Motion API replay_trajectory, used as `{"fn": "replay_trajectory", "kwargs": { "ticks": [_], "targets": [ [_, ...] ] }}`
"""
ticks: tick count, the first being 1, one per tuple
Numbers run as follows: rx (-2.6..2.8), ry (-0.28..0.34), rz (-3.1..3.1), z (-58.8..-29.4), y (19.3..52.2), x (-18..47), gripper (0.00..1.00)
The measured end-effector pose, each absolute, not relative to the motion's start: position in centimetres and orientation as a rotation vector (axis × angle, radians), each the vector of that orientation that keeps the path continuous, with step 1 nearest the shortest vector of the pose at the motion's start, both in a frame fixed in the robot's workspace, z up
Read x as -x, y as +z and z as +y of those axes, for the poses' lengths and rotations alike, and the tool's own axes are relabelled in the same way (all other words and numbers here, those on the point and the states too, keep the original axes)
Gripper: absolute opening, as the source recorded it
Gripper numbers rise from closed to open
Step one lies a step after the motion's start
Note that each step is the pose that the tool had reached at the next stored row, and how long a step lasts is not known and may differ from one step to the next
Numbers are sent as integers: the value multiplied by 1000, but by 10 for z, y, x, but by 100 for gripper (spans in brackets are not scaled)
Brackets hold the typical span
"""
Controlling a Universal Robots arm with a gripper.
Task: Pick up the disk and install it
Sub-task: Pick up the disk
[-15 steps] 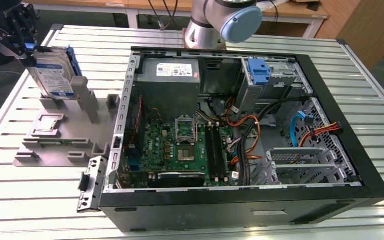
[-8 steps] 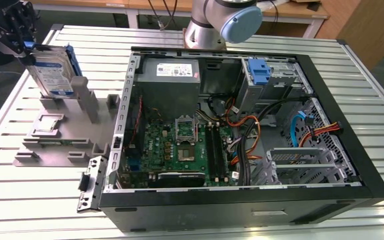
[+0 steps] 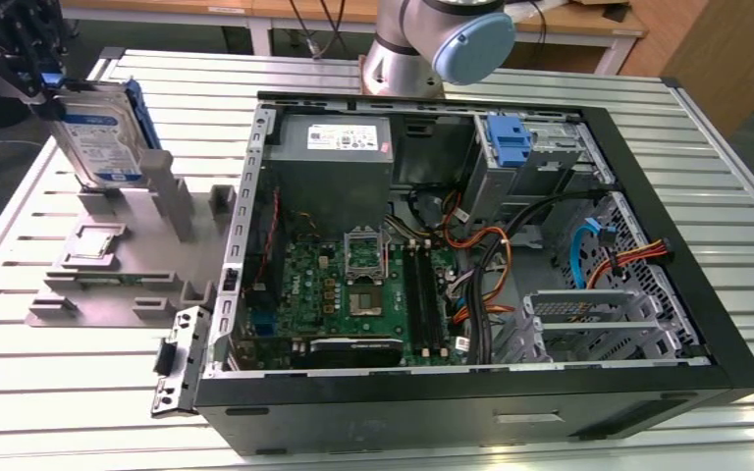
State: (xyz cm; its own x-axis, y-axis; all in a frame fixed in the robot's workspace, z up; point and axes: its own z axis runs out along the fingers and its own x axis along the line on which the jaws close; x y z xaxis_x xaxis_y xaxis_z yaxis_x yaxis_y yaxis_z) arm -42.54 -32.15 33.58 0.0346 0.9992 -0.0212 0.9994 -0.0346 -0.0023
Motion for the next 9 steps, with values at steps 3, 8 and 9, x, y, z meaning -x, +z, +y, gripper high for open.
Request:
{"fn": "replay_trajectory", "kwargs": {
  "ticks": [3, 8, 9],
  "targets": [
    [-2249, -27, 2173, -322, 339, 425, 36],
    [-2248, -30, 2172, -322, 343, 425, 36],
    [-2248, -30, 2172, -322, 344, 425, 36]
  ]
}}
